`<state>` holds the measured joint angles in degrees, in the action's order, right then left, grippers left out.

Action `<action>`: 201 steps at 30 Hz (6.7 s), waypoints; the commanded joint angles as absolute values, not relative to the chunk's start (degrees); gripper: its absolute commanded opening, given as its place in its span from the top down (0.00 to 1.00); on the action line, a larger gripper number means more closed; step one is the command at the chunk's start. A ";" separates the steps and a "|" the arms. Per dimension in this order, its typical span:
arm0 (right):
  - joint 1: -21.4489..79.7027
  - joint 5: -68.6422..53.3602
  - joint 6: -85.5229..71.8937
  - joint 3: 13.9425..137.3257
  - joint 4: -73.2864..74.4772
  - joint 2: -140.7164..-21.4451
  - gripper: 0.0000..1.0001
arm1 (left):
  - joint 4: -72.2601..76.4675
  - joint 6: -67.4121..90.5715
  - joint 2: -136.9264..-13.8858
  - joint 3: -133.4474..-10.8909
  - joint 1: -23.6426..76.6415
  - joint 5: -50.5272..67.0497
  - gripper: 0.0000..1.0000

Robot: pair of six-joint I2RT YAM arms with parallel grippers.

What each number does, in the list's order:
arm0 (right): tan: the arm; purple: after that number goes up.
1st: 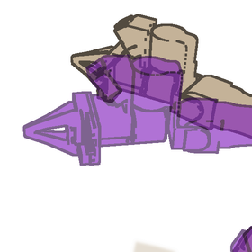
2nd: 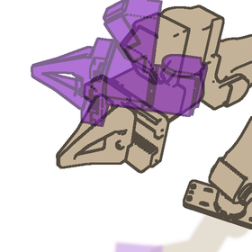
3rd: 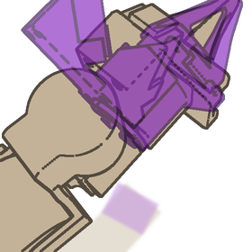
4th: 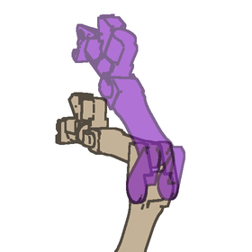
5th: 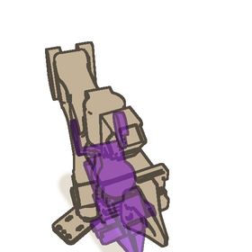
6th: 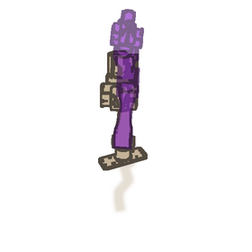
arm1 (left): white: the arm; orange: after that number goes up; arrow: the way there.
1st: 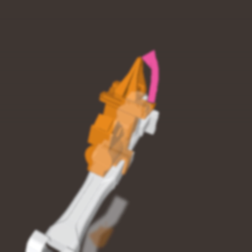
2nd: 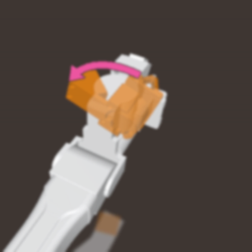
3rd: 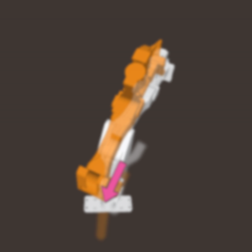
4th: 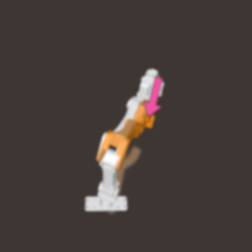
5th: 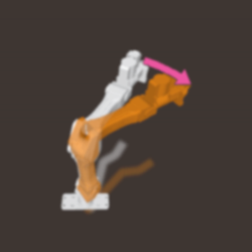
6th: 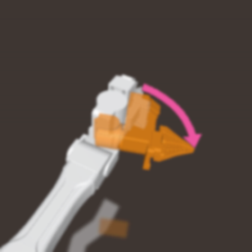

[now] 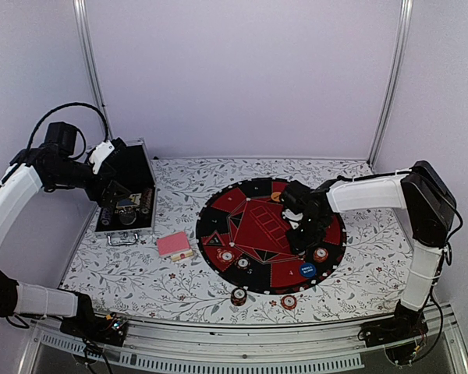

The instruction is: Distribute texas hold em gaming equipment

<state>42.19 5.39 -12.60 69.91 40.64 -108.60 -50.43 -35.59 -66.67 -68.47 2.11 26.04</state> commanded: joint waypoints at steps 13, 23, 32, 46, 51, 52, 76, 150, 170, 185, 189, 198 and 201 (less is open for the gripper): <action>41.75 5.10 -12.92 66.10 40.49 -107.19 0.69 | -50.72 -35.95 -67.02 -69.61 2.72 26.13 0.00; 41.79 6.82 -12.83 70.31 42.14 -106.99 0.43 | -50.94 -35.99 -67.15 -70.14 2.72 26.13 0.00; 48.69 9.95 -13.79 81.10 46.74 -104.75 0.37 | -51.07 -35.91 -67.23 -70.31 2.72 26.01 0.00; 67.44 -4.00 -15.27 87.72 46.32 -110.11 0.09 | -51.08 -35.63 -67.24 -69.79 2.72 26.19 0.00; 68.78 -6.59 -14.63 87.60 45.21 -112.88 0.06 | -51.14 -35.73 -66.90 -69.97 2.72 26.10 0.00; 68.96 -6.93 -14.47 87.62 45.24 -113.28 0.06 | -51.20 -35.70 -66.89 -69.96 2.72 26.04 0.00; 71.20 -4.77 -13.29 87.74 45.03 -119.33 0.31 | -51.28 -35.85 -67.06 -70.09 2.72 26.01 0.00; 34.68 0.79 -7.12 129.46 41.00 -146.54 0.79 | -42.19 -36.61 -78.65 -52.02 19.73 24.02 0.00; 33.44 3.96 -8.86 130.47 38.89 -145.67 0.37 | -39.03 -40.99 -81.59 -51.04 23.50 21.93 0.00; 36.96 4.60 -8.44 123.49 37.06 -129.72 0.29 | -35.18 -42.71 -91.30 -54.38 23.95 14.61 0.00; 38.64 4.36 -9.04 119.11 35.93 -125.46 0.29 | -35.52 -43.28 -92.47 -55.97 23.96 14.74 0.00; 40.85 3.90 -10.37 113.54 35.94 -120.21 0.29 | -38.83 -45.40 -93.63 -56.78 23.99 17.38 0.00; 40.95 4.07 -10.62 112.46 36.04 -119.02 0.29 | -39.51 -46.32 -94.07 -56.49 23.99 17.40 0.00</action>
<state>40.99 3.90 -9.65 113.91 36.14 -123.11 -37.63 -44.31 -92.95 -55.90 23.24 16.08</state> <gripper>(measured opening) 0.714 0.996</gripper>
